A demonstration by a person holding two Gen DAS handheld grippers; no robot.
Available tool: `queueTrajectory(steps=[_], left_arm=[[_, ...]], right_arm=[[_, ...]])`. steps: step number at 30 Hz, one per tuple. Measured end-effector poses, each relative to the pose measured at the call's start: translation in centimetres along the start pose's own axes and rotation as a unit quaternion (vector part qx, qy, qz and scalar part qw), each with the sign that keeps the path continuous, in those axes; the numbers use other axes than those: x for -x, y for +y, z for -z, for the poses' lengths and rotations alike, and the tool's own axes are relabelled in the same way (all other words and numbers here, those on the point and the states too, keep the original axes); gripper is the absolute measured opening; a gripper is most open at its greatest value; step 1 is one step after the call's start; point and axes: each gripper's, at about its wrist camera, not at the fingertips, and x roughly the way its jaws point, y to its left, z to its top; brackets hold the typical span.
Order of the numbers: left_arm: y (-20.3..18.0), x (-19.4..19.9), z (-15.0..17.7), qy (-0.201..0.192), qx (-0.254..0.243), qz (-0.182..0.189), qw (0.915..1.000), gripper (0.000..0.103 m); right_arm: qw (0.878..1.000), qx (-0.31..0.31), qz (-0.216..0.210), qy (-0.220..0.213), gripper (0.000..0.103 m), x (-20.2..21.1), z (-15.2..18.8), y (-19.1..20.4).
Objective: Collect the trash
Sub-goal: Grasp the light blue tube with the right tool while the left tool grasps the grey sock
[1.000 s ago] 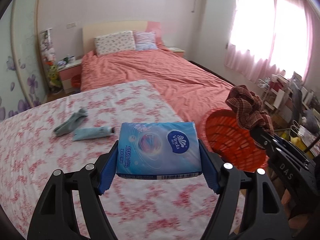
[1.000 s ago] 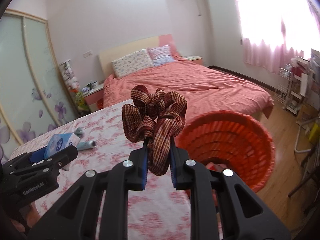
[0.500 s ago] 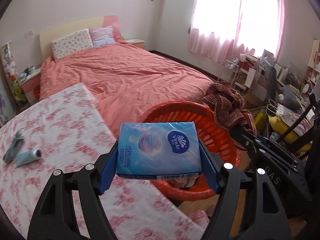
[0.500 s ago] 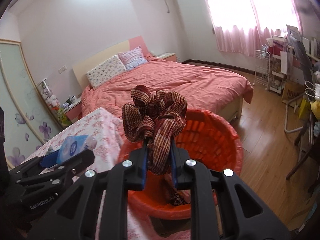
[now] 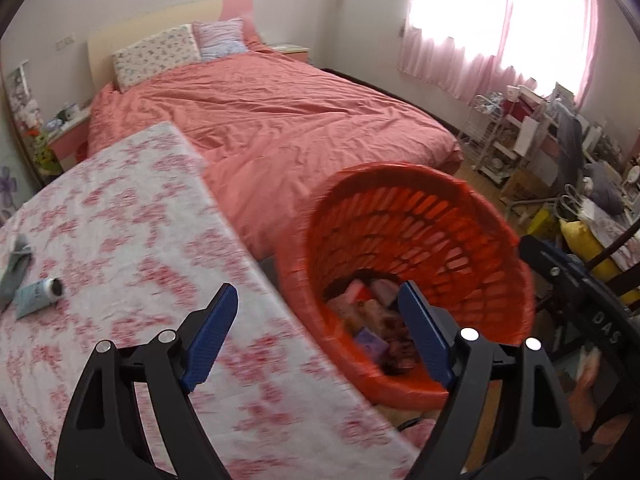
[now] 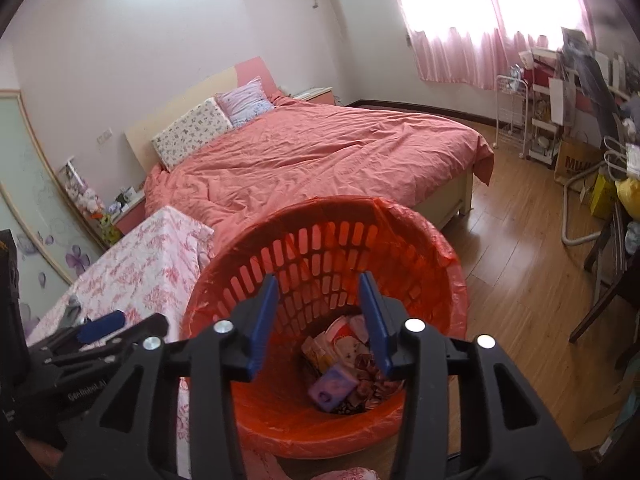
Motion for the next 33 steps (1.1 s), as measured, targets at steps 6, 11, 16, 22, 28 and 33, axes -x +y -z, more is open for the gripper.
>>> queueTrajectory(steps=[6,11,16,22,28,33], left_arm=[[7.2,2.1,2.3,-0.001,0.024,-0.093,0.9954,0.083],[14.6,4.4,4.7,0.003,0.073,-0.156,0.9851,0.083],[21.5,6.5,7.3,0.005,0.13,-0.2,0.9711,0.083],[27.7,8.8,9.7,0.003,0.19,-0.229,0.9546,0.083],[31.1,10.0,11.1,-0.003,0.224,-0.236,0.9456,0.084],[32.6,10.0,11.6,-0.006,0.235,-0.237,0.9424,0.087]], right_arm=[[0.998,0.051,-0.031,0.019,0.046,-0.6,1.0,4.9],[0.99,0.111,-0.072,0.048,0.046,-1.9,2.6,12.0],[0.974,0.178,-0.12,0.078,0.046,-3.8,4.8,20.9],[0.954,0.215,-0.173,0.115,0.04,-7.0,6.8,30.5],[0.947,0.225,-0.185,0.136,0.04,-10.9,6.6,37.3],[0.932,0.252,-0.189,0.179,0.041,-13.2,6.9,39.3]])
